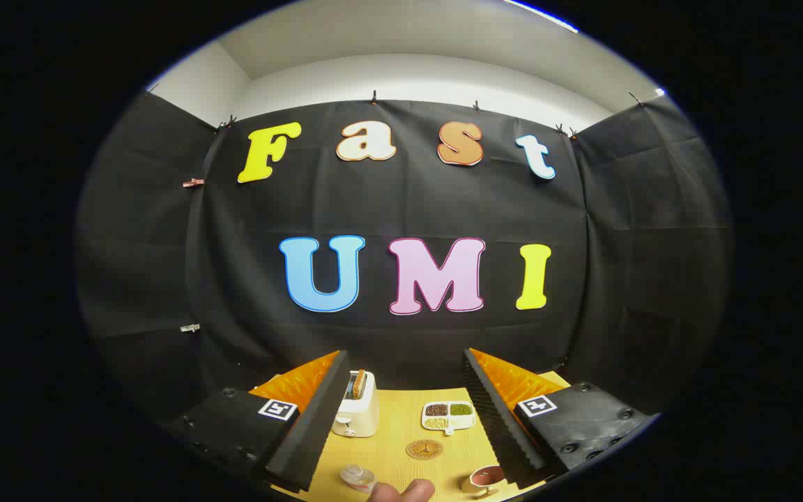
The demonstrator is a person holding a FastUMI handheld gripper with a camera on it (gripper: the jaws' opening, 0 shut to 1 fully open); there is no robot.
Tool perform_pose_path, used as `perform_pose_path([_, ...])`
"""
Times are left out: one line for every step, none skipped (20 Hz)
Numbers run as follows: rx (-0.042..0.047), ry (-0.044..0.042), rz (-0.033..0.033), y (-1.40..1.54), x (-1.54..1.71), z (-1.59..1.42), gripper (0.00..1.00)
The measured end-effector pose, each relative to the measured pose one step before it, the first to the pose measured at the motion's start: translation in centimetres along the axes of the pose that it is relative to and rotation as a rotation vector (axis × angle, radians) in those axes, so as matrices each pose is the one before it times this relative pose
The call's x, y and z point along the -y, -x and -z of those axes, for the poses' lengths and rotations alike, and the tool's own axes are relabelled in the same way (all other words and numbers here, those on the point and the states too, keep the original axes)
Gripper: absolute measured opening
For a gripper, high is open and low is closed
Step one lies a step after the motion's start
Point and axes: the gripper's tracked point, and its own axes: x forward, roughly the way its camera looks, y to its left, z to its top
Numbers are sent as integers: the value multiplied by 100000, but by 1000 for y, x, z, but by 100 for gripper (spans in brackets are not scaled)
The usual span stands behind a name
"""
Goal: Take the bottle from table, then pour the juice into the cup, finally place the bottle on the coaster
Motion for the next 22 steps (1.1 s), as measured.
perform_pose_path([66, 188, -336, -65, -273, 128, 98])
perform_pose_path([-78, 167, -193, -91, -285, 124, 98])
perform_pose_path([-61, -70, -92, 18, -253, 116, 98])
perform_pose_path([-105, -120, -116, 135, -312, 164, 98])
perform_pose_path([25, 93, 30, 13, -203, 54, 98])
perform_pose_path([94, 196, -111, 212, -243, 148, 98])
perform_pose_path([-183, 199, -411, 36, -226, 73, 98])
perform_pose_path([-11, 657, -54, 32, -240, -45, 98])
perform_pose_path([85, 979, 158, 34, -87, 31, 98])
perform_pose_path([210, 790, 110, 86, -169, -72, 98])
perform_pose_path([216, 298, -197, 80, -169, 1, 98])
perform_pose_path([256, -60, -331, 99, -310, -22, 98])
perform_pose_path([188, -517, -155, 107, -255, 35, 98])
perform_pose_path([373, -800, -877, 110, -357, 67, 98])
perform_pose_path([751, -483, -531, 217, -397, -46, 98])
perform_pose_path([752, 9, -184, 236, -171, 62, 98])
perform_pose_path([1149, 487, -30, 261, -183, 89, 98])
perform_pose_path([1100, 589, -11, 232, -178, 111, 98])
perform_pose_path([660, 353, 234, 168, -190, 248, 98])
perform_pose_path([23, 234, 297, 201, -161, 475, 98])
perform_pose_path([-153, 261, 40, 198, -264, 566, 98])
perform_pose_path([-143, 319, 123, 253, -309, 589, 98])
